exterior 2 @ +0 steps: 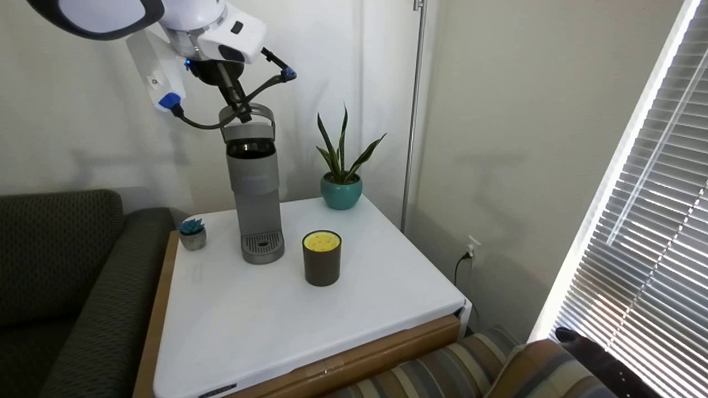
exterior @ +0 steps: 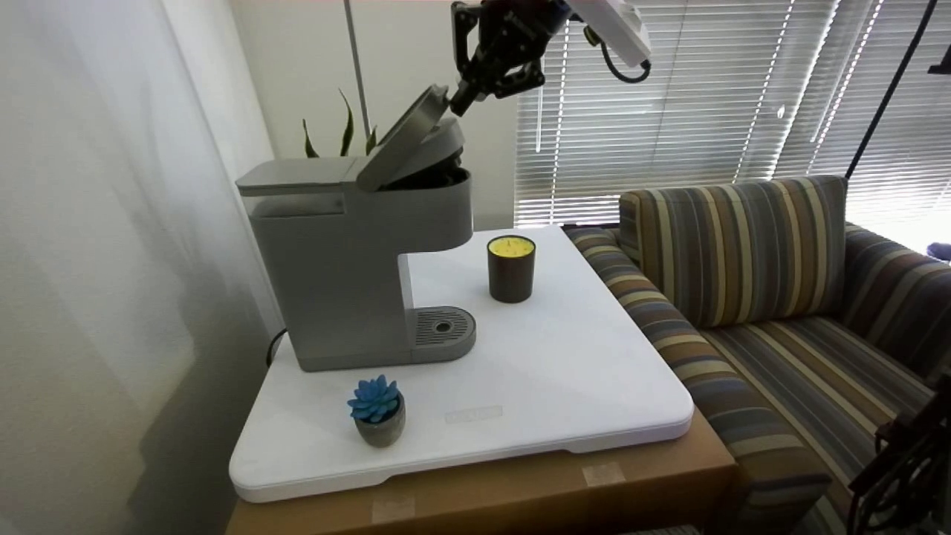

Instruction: Open the coffee maker

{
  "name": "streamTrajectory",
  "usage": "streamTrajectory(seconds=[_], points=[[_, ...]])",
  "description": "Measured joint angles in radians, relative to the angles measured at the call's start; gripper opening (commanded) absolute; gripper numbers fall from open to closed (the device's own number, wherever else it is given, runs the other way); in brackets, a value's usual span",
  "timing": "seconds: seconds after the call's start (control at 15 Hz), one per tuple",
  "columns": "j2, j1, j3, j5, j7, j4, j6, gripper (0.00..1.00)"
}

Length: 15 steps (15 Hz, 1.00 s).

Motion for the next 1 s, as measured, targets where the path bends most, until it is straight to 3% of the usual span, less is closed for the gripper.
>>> streamTrajectory(seconds=[0.53, 1.0], points=[[-0.015, 0.021, 0.000, -0.117, 0.003, 0.008, 0.008, 0.00], [-0.012, 0.041, -0.013, -0.299, 0.065, 0.033, 0.007, 0.00]])
